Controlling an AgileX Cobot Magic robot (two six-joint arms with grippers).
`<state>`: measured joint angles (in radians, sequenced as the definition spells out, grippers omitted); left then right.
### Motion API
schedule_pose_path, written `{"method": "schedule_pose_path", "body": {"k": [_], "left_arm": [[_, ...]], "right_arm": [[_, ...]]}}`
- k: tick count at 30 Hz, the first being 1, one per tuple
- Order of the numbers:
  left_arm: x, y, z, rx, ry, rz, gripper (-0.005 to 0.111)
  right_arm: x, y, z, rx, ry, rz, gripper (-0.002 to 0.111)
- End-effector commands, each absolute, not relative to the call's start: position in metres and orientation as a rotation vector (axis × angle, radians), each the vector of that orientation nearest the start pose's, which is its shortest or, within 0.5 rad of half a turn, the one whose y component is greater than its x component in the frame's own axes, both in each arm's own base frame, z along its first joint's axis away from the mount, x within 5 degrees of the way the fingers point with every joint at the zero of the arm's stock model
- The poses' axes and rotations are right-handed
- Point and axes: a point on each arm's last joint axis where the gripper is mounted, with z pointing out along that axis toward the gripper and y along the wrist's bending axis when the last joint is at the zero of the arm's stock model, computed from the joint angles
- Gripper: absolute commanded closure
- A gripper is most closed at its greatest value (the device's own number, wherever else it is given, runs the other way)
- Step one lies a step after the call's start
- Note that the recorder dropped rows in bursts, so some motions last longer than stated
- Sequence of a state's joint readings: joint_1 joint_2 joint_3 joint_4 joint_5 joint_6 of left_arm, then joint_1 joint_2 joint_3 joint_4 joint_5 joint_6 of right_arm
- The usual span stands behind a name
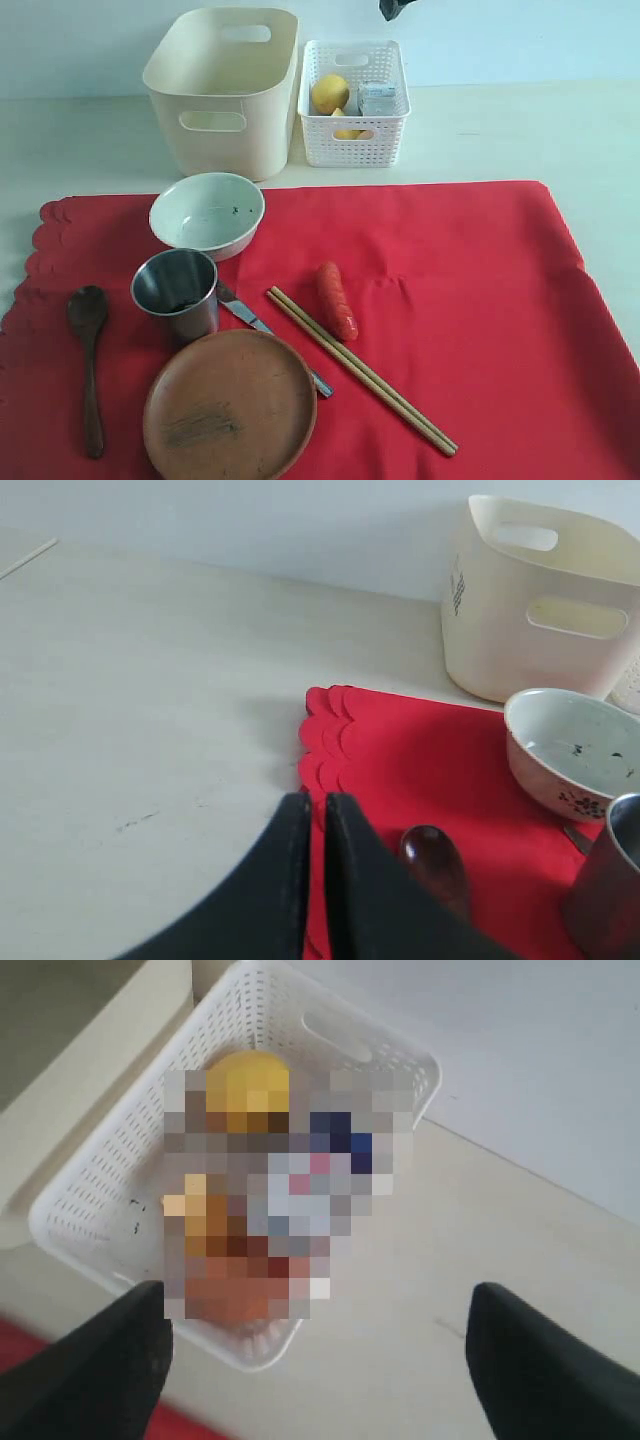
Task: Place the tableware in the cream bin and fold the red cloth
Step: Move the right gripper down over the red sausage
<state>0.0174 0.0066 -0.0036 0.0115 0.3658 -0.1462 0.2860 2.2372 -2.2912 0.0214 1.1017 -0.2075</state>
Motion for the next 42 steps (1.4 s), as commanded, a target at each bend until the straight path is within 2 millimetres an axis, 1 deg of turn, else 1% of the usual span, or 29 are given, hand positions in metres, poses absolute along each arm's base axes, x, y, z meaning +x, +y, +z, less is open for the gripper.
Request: {"method": "schedule_pose_path", "body": {"k": [1, 5, 13, 16, 21, 26, 31, 33, 38, 42], "left_arm": [[0.053, 0.001, 0.181, -0.145, 1.84, -0.076, 0.099], [0.053, 0.001, 0.181, -0.145, 1.84, -0.076, 0.099], [0.053, 0.001, 0.181, -0.145, 1.84, -0.076, 0.099], [0.053, 0.001, 0.181, -0.145, 1.84, -0.076, 0.099], [0.053, 0.001, 0.181, -0.145, 1.84, -0.076, 0.099], [0.053, 0.001, 0.181, -0.145, 1.84, -0.076, 0.099], [0.053, 0.001, 0.181, -0.145, 1.84, -0.076, 0.099], [0.053, 0.001, 0.181, -0.145, 1.84, -0.076, 0.099], [0.053, 0.001, 0.181, -0.145, 1.84, -0.076, 0.099], [0.053, 0.001, 0.181, -0.145, 1.84, -0.076, 0.099]], "right_arm": [[0.469, 0.14, 0.322, -0.606, 2.481, 0.069, 0.033], [0.462, 0.138, 0.329, -0.594, 2.516, 0.083, 0.033], [0.452, 0.141, 0.343, -0.56, 2.5, 0.181, 0.033], [0.448, 0.14, 0.341, -0.551, 2.525, 0.184, 0.033], [0.435, 0.137, 0.331, -0.555, 2.593, 0.186, 0.033], [0.415, 0.131, 0.326, -0.545, 2.649, 0.189, 0.033], [0.391, 0.13, 0.326, -0.523, 2.644, 0.272, 0.033], [0.379, 0.131, 0.326, -0.536, 2.636, 0.275, 0.033], [0.347, 0.148, 0.325, -0.618, 2.588, 0.301, 0.033], [0.323, 0.168, 0.314, -0.705, 2.567, 0.322, 0.033]]}}
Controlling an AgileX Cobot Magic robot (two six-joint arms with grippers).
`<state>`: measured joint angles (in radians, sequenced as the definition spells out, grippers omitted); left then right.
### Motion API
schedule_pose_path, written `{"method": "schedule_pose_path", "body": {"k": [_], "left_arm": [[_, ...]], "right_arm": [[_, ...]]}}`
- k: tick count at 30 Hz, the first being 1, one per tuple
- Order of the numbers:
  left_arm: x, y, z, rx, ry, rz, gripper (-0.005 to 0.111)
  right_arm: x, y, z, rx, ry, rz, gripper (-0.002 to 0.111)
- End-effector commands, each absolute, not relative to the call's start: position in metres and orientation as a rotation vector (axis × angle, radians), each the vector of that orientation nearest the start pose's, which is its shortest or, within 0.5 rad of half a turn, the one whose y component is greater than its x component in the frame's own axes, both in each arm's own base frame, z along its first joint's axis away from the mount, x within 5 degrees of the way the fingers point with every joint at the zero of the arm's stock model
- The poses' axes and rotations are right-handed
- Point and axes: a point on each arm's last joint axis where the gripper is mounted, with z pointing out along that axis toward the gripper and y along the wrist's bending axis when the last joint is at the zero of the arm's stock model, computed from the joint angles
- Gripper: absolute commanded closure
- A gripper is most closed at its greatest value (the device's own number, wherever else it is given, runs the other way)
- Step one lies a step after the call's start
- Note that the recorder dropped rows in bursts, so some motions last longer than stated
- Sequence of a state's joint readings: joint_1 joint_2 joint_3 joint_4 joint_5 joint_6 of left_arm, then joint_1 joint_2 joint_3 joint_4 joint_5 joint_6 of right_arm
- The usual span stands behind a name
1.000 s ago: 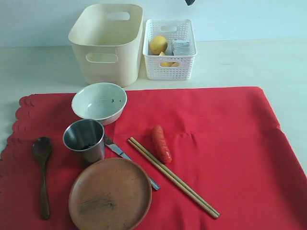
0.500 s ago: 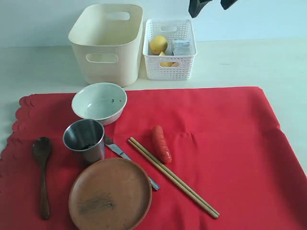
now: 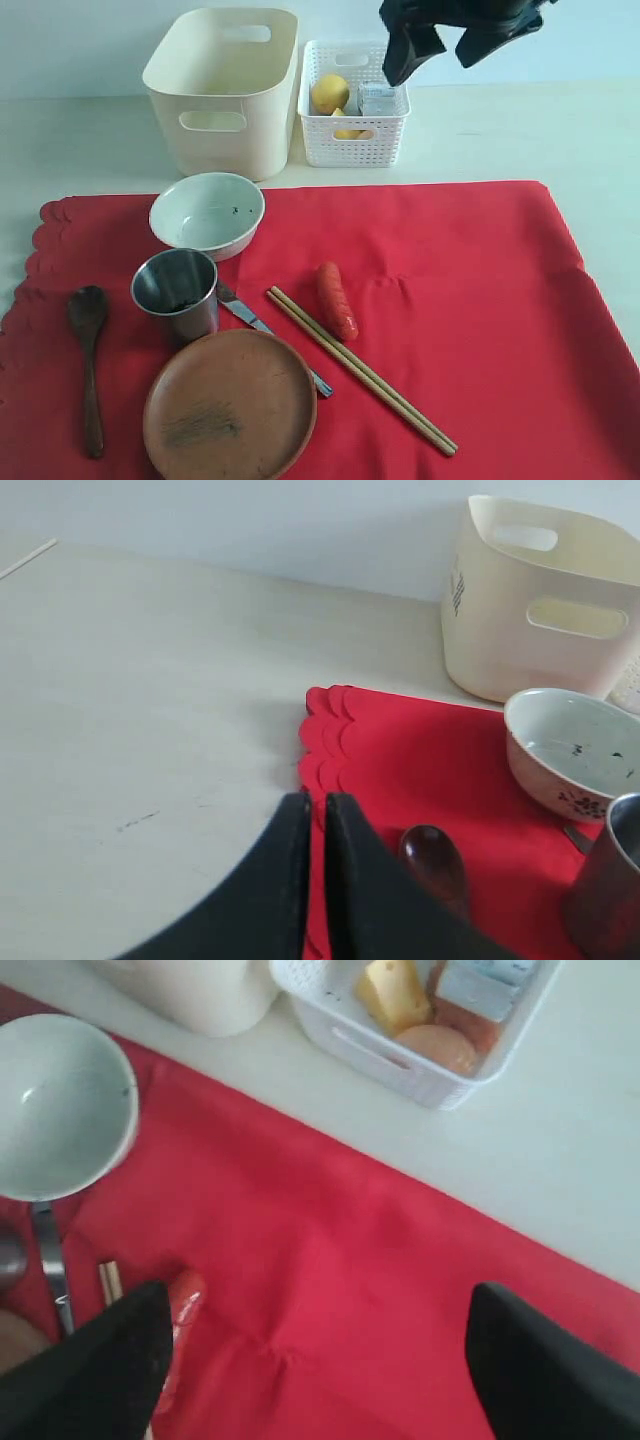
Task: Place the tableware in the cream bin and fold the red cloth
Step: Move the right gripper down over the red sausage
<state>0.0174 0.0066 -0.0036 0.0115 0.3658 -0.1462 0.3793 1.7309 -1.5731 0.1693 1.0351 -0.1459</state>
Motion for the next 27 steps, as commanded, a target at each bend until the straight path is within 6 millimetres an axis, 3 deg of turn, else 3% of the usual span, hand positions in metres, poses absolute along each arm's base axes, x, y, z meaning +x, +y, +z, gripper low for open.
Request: {"method": "schedule_pose_path", "body": {"k": [1, 9, 13, 19, 27], "left_arm": [[0.053, 0.001, 0.181, -0.145, 1.84, -0.076, 0.099], [0.053, 0.001, 0.181, -0.145, 1.84, -0.076, 0.099], [0.053, 0.001, 0.181, -0.145, 1.84, -0.076, 0.099], [0.053, 0.001, 0.181, -0.145, 1.84, -0.076, 0.099], [0.053, 0.001, 0.181, -0.145, 1.84, -0.076, 0.099]], "right_arm": [[0.317, 0.175, 0.309, -0.734, 2.573, 0.326, 0.033], [0.285, 0.217, 0.273, -0.907, 2.54, 0.351, 0.033], [0.277, 0.229, 0.26, -0.951, 2.551, 0.338, 0.033], [0.285, 0.238, 0.236, -0.985, 2.569, 0.302, 0.033], [0.309, 0.26, 0.233, -0.736, 2.362, 0.481, 0.033]]}}
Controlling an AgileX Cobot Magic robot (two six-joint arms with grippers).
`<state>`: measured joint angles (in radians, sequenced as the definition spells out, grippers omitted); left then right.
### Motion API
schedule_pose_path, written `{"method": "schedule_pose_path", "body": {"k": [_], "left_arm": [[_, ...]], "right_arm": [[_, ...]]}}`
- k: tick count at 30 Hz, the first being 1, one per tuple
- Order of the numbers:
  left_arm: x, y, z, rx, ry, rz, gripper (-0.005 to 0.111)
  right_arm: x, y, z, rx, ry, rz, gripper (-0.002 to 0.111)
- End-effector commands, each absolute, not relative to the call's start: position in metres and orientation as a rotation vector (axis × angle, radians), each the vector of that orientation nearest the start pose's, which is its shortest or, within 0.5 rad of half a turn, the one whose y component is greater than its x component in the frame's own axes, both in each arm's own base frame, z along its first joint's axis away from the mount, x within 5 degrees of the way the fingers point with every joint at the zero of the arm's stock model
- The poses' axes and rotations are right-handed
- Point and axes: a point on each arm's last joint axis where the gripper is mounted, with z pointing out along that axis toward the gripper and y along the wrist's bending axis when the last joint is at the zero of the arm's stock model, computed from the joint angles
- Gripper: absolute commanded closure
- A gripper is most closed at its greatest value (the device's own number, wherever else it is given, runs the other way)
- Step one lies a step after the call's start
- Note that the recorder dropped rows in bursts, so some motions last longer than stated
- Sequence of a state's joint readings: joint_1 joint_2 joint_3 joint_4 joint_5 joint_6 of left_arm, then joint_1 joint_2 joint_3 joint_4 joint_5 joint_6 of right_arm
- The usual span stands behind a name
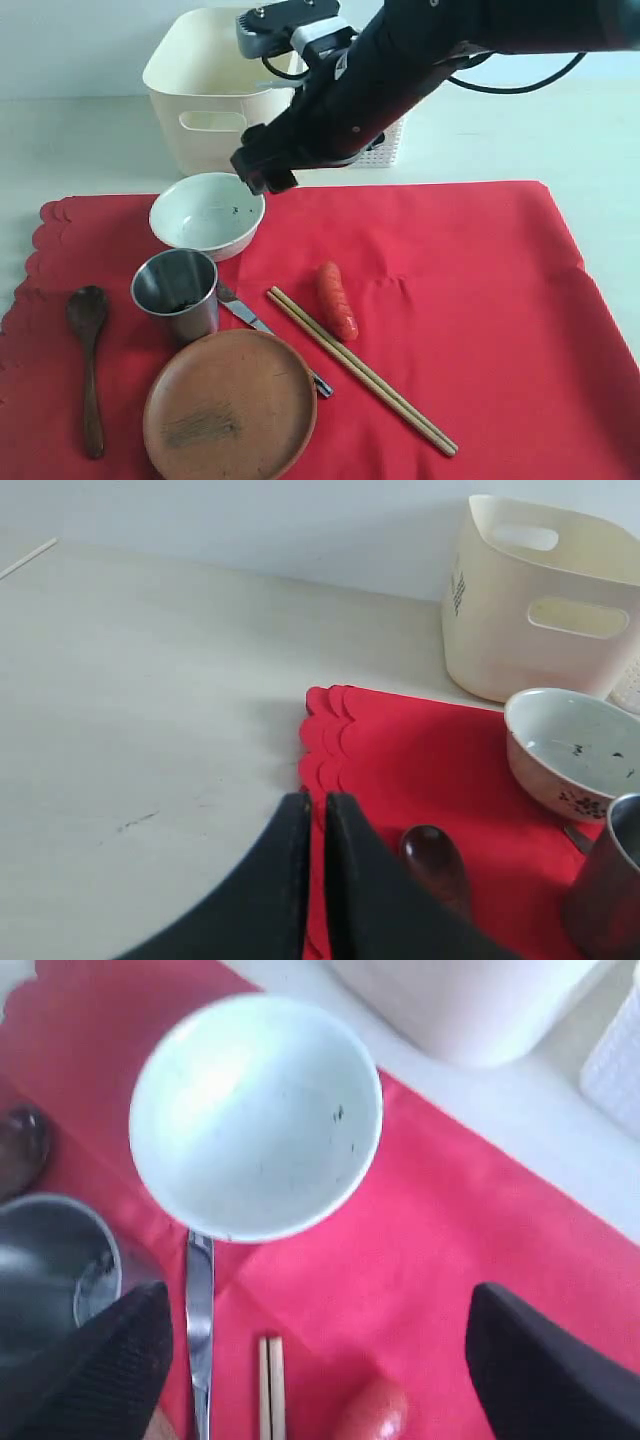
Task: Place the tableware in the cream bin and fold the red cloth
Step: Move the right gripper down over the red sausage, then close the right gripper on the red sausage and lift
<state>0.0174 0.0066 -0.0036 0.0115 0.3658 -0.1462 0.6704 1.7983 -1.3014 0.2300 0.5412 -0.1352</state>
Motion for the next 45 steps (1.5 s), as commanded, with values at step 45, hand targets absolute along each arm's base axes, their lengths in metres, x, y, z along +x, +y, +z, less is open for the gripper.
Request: {"method": "schedule_pose_path", "body": {"k": [45], "left_arm": [[0.053, 0.001, 0.181, -0.145, 1.84, -0.076, 0.099]], "right_arm": [[0.311, 0.256, 0.15, -0.865, 2.797, 0.026, 0.035]]}}
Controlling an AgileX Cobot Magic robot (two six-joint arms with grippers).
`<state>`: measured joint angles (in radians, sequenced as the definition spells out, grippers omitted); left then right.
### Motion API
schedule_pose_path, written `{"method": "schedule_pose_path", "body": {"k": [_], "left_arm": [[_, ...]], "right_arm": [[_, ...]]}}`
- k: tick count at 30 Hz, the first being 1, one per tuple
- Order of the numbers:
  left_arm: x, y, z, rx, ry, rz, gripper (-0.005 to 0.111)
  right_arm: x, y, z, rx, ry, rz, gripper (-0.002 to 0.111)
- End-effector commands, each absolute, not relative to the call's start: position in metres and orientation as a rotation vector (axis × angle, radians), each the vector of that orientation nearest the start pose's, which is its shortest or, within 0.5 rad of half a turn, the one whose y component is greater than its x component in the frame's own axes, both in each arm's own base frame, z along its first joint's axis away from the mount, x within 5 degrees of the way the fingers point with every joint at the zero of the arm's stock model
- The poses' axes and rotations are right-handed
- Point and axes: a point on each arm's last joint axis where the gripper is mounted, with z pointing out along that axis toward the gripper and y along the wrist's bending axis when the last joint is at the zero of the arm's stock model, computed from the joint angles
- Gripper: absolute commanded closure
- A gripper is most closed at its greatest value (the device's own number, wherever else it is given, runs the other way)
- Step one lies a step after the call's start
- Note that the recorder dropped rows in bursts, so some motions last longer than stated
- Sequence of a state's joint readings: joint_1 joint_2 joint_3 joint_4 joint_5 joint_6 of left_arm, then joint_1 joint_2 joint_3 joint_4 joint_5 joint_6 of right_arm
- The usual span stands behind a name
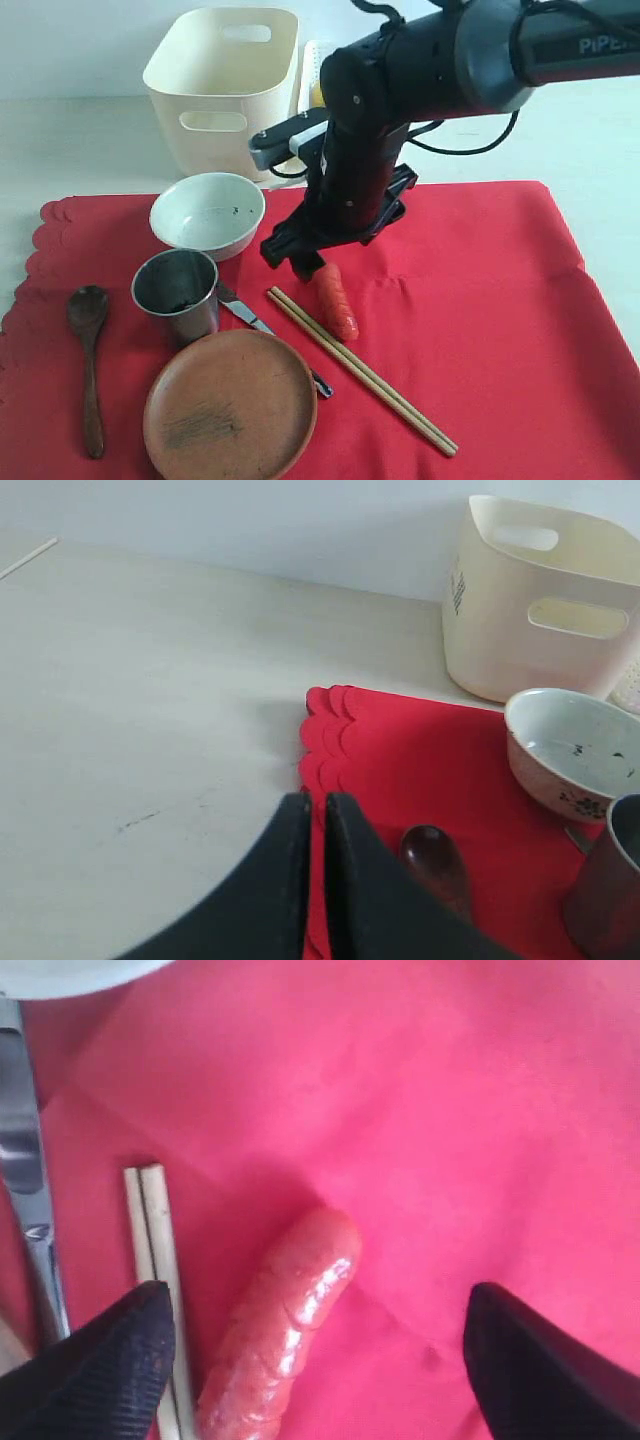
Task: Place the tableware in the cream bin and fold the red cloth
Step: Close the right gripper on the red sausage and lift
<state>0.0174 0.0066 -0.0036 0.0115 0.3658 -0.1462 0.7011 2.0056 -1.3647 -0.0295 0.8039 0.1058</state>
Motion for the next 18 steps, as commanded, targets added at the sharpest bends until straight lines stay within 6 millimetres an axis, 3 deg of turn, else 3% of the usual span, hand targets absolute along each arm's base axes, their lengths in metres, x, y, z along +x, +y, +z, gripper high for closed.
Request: {"method": "schedule_pose_path", "body": {"k": [1, 10, 12, 18], "left_arm": [[0.053, 0.001, 0.181, -0.145, 1.84, -0.076, 0.099], [0.053, 0.001, 0.181, -0.145, 1.84, -0.076, 0.099], [0.053, 0.001, 0.181, -0.145, 1.84, -0.076, 0.099], [0.053, 0.001, 0.181, -0.145, 1.84, -0.076, 0.099]], "right_arm": [[0.311, 0.256, 0.148, -0.864, 2.803, 0.023, 0.036], [0.311, 0.257, 0.123, -0.873, 2.863, -0.003, 0.042], [0.311, 0.257, 0.122, -0.873, 2.863, -0.003, 0.051], [0.311, 0.257, 0.122, -0.878, 2.861, -0.006, 0.09]]}}
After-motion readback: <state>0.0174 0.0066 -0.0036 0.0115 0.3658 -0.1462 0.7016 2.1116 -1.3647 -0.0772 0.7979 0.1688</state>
